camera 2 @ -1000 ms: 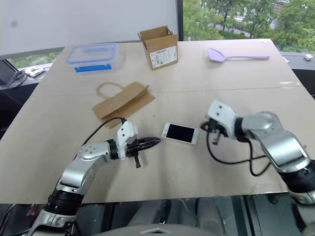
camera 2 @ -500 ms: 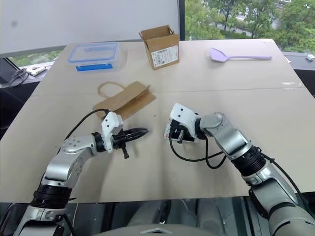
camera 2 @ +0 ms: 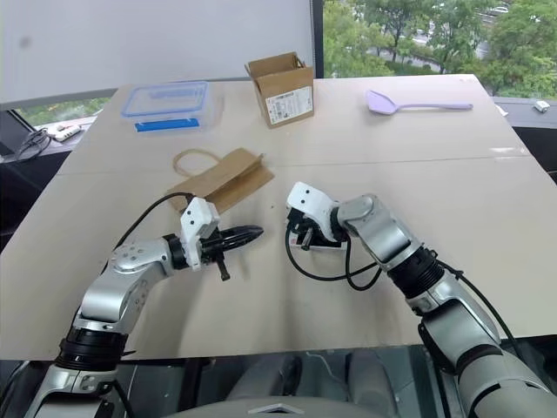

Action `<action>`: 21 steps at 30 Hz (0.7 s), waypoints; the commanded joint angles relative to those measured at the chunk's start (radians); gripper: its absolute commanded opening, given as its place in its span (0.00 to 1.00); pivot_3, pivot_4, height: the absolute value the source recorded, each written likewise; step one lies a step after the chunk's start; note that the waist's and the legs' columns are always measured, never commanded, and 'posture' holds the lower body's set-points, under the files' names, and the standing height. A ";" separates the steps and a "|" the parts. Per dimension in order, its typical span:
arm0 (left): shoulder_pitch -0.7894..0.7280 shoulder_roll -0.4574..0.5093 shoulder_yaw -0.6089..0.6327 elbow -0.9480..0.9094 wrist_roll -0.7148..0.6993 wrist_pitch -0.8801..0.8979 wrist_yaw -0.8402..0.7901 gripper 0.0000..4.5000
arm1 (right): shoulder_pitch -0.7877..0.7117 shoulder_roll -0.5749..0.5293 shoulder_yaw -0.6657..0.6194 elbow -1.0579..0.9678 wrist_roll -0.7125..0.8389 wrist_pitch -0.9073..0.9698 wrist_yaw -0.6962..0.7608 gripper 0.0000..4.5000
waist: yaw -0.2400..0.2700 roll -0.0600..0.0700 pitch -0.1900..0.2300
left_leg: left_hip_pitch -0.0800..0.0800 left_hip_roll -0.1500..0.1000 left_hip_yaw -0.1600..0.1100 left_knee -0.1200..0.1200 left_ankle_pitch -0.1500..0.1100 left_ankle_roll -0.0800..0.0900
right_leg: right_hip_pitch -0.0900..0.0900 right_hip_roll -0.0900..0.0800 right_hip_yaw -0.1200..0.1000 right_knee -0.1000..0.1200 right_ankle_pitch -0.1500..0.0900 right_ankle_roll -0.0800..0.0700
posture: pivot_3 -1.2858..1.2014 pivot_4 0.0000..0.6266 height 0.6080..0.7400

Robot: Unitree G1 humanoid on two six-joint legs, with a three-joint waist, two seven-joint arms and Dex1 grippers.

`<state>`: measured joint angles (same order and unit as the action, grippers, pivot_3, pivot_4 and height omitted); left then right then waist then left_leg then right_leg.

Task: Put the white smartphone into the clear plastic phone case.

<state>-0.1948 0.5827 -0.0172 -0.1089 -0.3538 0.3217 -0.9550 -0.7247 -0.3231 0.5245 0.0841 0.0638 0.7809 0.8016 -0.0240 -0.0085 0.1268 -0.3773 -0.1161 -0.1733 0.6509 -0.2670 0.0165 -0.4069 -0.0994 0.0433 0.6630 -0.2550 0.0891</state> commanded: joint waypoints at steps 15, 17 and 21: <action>-0.124 -0.056 -0.140 0.118 0.093 -0.034 -0.015 0.01 | 0.148 -0.083 -0.256 -0.461 0.106 0.186 -0.108 0.00 | 0.002 0.003 0.004 | -0.009 -0.001 -0.001 -0.001 0.000 0.000 | -0.007 -0.002 -0.001 -0.002 0.000 0.000 | 0.52 0.24 1.00; -0.140 -0.058 -0.143 0.141 0.099 -0.044 -0.021 0.01 | 0.177 -0.128 -0.274 -0.522 0.103 0.222 -0.125 0.00 | 0.007 0.002 0.004 | -0.009 -0.001 -0.001 -0.001 0.000 0.000 | -0.007 -0.002 -0.001 -0.002 0.000 0.000 | 0.52 0.24 1.00; -0.166 -0.053 -0.117 0.182 0.094 -0.059 -0.028 0.01 | 0.292 -0.264 -0.332 -0.655 0.102 0.302 -0.148 0.00 | 0.020 0.001 0.006 | -0.012 -0.002 -0.003 0.000 0.000 0.000 | -0.007 -0.003 -0.003 -0.004 0.000 0.000 | 0.52 0.24 1.00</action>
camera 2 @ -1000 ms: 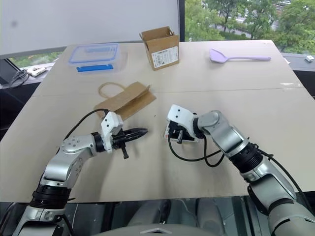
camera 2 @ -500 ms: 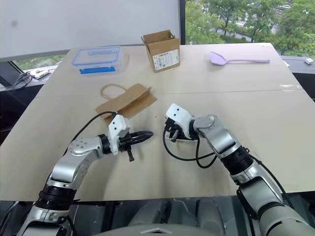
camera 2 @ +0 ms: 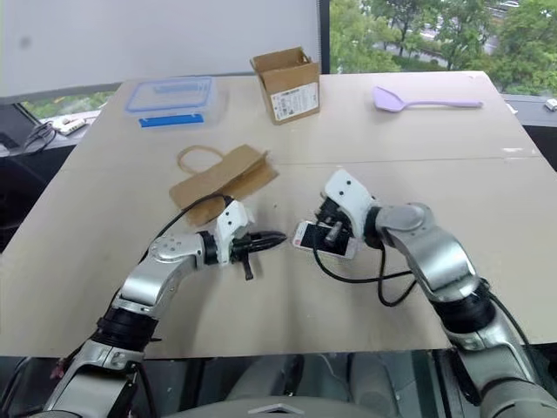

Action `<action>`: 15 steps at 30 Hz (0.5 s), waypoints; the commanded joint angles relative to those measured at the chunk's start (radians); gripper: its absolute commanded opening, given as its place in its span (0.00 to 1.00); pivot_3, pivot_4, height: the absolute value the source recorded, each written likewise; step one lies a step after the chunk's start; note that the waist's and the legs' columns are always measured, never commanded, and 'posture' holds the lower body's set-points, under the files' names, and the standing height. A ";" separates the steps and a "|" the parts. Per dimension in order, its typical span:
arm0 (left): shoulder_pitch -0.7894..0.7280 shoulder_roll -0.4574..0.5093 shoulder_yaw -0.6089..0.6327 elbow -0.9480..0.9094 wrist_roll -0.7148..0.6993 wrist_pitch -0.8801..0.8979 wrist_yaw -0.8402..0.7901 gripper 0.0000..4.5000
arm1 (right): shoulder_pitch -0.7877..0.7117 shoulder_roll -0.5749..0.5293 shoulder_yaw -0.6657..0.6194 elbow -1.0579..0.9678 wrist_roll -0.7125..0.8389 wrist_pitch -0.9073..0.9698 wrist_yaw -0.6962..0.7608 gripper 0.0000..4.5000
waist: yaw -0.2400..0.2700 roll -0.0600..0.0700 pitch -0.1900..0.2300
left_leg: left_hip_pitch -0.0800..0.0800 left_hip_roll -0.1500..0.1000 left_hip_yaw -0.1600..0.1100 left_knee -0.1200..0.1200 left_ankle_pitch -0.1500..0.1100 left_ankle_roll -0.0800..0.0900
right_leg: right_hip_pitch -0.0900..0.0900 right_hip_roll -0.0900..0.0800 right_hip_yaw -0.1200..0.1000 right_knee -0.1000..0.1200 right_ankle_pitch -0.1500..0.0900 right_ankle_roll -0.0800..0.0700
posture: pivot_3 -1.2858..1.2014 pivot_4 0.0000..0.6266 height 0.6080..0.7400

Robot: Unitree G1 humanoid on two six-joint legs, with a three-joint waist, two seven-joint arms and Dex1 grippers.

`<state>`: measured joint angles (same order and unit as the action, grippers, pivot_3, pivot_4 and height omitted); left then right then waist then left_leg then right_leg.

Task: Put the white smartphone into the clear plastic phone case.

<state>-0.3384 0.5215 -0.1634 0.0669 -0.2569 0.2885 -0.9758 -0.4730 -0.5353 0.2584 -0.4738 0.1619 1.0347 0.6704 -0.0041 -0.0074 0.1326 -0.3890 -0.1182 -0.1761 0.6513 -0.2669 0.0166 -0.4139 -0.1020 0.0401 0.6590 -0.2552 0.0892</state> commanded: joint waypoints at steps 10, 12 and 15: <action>-0.065 0.000 -0.023 0.086 0.067 -0.077 -0.021 0.01 | 0.201 -0.206 -0.042 -0.199 0.004 0.078 -0.047 0.00 | -0.011 0.000 0.002 | 0.000 0.000 0.001 0.000 0.000 0.000 | 0.000 -0.001 0.001 0.000 0.000 0.000 | 0.52 0.24 1.00; -0.071 -0.007 -0.045 0.083 0.091 -0.069 -0.018 0.01 | 0.182 -0.199 0.007 -0.187 -0.007 0.070 -0.055 0.00 | -0.008 0.000 0.002 | 0.000 0.000 0.001 0.001 0.000 0.000 | 0.000 -0.001 0.001 0.001 0.000 0.000 | 0.52 0.24 1.00; -0.065 -0.014 -0.051 0.049 0.089 -0.035 -0.017 0.01 | 0.132 -0.182 0.077 -0.173 -0.008 0.050 -0.049 0.00 | -0.007 0.000 0.002 | 0.000 0.000 0.001 0.001 0.000 0.000 | 0.000 -0.001 0.000 0.001 0.000 0.000 | 0.52 0.24 1.00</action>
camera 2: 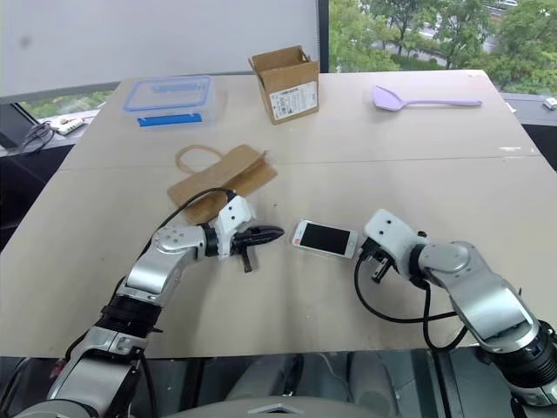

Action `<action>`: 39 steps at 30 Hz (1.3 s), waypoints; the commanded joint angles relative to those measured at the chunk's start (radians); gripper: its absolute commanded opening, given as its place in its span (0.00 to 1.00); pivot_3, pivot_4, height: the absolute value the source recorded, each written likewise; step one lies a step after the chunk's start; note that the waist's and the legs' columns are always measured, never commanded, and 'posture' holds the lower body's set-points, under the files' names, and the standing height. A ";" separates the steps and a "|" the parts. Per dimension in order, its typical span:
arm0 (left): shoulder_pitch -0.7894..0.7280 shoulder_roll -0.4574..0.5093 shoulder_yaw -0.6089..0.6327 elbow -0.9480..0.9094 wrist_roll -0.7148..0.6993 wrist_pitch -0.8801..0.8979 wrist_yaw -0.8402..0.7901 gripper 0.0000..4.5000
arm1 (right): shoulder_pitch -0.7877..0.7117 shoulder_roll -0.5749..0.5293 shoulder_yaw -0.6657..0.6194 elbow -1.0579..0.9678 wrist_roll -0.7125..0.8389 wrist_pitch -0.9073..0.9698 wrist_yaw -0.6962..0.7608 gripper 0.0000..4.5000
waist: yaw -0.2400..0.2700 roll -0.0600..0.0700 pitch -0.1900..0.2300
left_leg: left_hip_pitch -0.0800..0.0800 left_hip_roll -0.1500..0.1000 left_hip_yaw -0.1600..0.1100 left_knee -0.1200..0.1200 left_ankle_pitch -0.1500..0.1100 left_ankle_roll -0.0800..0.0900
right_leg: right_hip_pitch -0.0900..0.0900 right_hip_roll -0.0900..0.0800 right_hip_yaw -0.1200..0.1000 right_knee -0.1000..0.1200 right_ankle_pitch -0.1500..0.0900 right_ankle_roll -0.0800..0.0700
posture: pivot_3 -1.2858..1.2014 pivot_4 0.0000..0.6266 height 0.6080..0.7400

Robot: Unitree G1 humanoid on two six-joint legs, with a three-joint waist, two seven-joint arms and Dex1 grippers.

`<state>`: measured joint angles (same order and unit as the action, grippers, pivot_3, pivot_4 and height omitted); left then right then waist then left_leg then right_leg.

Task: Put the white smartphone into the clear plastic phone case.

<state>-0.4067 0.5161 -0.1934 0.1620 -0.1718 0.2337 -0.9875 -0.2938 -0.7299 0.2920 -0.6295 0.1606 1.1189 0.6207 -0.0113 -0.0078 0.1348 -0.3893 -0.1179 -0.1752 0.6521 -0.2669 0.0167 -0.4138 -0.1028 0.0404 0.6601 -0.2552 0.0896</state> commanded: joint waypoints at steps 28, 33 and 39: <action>0.116 0.038 0.178 -0.286 -0.119 0.238 0.046 0.01 | -0.138 0.039 0.085 0.267 -0.106 -0.398 0.095 0.00 | -0.004 -0.002 0.003 | 0.003 0.002 0.001 0.000 0.000 0.000 | 0.001 0.002 0.002 0.002 0.000 0.000 | 0.52 0.24 1.00; 0.067 0.044 0.177 -0.284 -0.175 0.240 0.002 0.01 | -0.047 0.021 -0.050 0.216 -0.047 -0.410 0.107 0.00 | 0.009 -0.003 0.004 | 0.001 0.001 0.001 0.000 0.000 0.000 | 0.001 0.001 0.001 0.000 0.000 0.000 | 0.52 0.24 1.00; -0.010 0.014 0.096 -0.217 -0.164 0.221 -0.041 0.01 | 0.058 0.034 -0.162 0.128 0.037 -0.414 0.114 0.00 | 0.002 -0.003 0.004 | 0.001 0.001 0.001 0.000 0.000 0.000 | 0.000 0.001 0.001 0.000 0.000 0.000 | 0.52 0.24 1.00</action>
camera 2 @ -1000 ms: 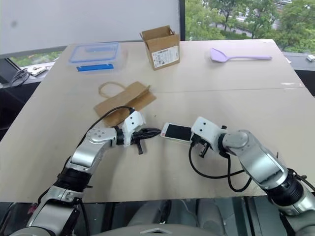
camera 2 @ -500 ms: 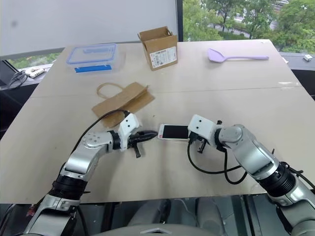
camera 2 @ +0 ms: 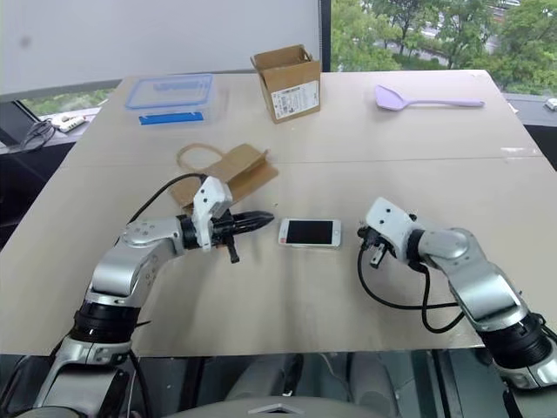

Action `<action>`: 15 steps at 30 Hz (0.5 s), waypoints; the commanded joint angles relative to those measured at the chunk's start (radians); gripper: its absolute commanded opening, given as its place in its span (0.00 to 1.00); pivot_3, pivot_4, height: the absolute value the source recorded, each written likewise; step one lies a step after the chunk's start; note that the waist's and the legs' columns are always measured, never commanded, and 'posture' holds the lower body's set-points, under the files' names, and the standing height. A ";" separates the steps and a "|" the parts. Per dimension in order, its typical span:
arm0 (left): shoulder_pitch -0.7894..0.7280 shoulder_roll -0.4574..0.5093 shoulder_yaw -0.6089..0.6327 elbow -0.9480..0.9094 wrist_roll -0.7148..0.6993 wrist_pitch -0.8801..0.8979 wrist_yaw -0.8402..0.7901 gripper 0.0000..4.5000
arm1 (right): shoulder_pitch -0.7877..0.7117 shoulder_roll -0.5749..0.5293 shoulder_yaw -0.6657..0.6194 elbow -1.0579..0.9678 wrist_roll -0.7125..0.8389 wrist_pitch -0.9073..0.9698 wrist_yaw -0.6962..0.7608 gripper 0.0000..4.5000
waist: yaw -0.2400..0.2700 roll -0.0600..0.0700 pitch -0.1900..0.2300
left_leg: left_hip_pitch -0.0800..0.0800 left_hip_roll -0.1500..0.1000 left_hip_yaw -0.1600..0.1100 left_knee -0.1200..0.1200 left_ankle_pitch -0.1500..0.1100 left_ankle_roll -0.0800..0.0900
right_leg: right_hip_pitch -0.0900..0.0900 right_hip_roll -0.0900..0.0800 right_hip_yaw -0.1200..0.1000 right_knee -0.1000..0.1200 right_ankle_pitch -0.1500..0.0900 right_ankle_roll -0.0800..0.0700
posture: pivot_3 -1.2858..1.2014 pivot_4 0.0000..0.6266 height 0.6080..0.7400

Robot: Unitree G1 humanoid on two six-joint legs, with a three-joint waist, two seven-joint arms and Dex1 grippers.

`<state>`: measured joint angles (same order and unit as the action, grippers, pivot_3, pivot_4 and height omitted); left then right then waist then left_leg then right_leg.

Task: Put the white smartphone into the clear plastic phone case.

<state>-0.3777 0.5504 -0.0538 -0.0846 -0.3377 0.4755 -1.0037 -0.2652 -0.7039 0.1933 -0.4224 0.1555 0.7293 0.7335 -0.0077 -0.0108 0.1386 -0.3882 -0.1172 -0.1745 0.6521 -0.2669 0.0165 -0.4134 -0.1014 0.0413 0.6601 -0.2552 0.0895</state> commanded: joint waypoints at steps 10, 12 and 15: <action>-0.100 -0.068 -0.149 0.236 0.087 -0.149 -0.066 0.01 | 0.033 0.096 -0.066 -0.141 0.084 -0.005 -0.067 0.00 | -0.006 0.000 0.000 | 0.001 0.000 0.001 0.000 0.000 0.000 | 0.000 0.000 0.001 0.001 0.000 0.000 | 0.52 0.24 1.00; -0.099 -0.068 -0.156 0.250 0.096 -0.161 -0.071 0.01 | 0.022 0.108 -0.052 -0.129 0.077 -0.009 -0.076 0.00 | -0.005 0.000 0.000 | 0.000 0.000 0.001 0.001 0.000 0.000 | 0.000 0.000 0.001 0.001 0.000 0.000 | 0.52 0.24 1.00; -0.091 -0.065 -0.170 0.270 0.121 -0.182 -0.073 0.01 | -0.014 0.136 -0.024 -0.096 0.077 -0.007 -0.081 0.00 | -0.005 0.000 0.000 | 0.000 0.000 0.000 0.001 0.000 0.000 | 0.000 0.000 0.001 0.001 0.000 0.000 | 0.52 0.24 1.00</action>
<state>-0.4686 0.4804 -0.2083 0.1746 -0.2352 0.3119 -1.0702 -0.2558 -0.5766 0.1594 -0.5173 0.2343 0.7345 0.6592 -0.0125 -0.0111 0.1389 -0.3875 -0.1174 -0.1741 0.6527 -0.2668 0.0165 -0.4133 -0.1013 0.0419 0.6611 -0.2552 0.0895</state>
